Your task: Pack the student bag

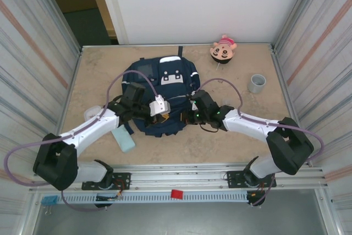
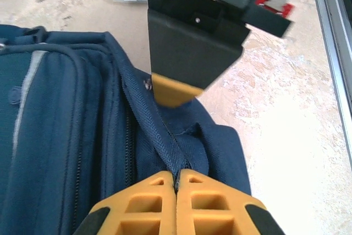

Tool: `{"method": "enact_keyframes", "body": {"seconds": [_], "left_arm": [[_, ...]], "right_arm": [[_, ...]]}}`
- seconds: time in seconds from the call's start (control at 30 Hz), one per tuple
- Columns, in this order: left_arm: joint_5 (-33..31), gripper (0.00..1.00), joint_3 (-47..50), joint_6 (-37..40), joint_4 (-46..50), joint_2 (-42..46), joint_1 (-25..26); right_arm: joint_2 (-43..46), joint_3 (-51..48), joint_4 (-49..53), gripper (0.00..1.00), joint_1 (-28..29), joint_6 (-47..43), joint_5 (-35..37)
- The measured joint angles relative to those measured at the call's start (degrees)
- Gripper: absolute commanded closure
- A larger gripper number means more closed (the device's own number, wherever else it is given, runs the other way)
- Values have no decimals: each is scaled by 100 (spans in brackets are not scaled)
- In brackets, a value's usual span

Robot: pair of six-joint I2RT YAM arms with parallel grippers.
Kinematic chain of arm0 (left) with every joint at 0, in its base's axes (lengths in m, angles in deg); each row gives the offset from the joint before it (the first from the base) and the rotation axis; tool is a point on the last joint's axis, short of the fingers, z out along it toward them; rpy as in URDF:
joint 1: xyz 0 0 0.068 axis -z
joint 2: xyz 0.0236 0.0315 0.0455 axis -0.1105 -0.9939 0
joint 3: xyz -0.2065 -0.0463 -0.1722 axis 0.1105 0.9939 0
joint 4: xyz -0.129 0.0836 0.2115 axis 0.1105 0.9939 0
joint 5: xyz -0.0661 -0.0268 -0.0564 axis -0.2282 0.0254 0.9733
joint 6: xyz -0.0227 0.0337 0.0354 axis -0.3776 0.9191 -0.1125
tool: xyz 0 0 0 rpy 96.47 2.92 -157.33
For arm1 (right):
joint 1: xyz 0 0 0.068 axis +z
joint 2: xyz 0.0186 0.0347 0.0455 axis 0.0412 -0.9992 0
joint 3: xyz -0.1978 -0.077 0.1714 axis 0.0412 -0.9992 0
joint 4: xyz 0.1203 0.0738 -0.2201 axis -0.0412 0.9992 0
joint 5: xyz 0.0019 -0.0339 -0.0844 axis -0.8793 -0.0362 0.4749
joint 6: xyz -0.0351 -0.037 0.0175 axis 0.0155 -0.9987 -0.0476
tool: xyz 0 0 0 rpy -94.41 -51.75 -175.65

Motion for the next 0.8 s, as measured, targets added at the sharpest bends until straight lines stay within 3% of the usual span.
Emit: {"method": "enact_keyframes", "body": {"seconds": [0.33,0.57,0.67,0.8], "left_arm": [[-9,99,118,197,531,691,-396],[-184,39,199,184,822,1172,-415],[-688,27,129,-98,706,1152,146],[-1521,23,-50,-461,380,667,1001]], "right_arm": [[293,-11,463,100,-798,-240,219],[319,-9,590,100,-555,-568,105],[319,26,651,100,-354,-588,175],[319,90,671,100,-142,-603,278]]}}
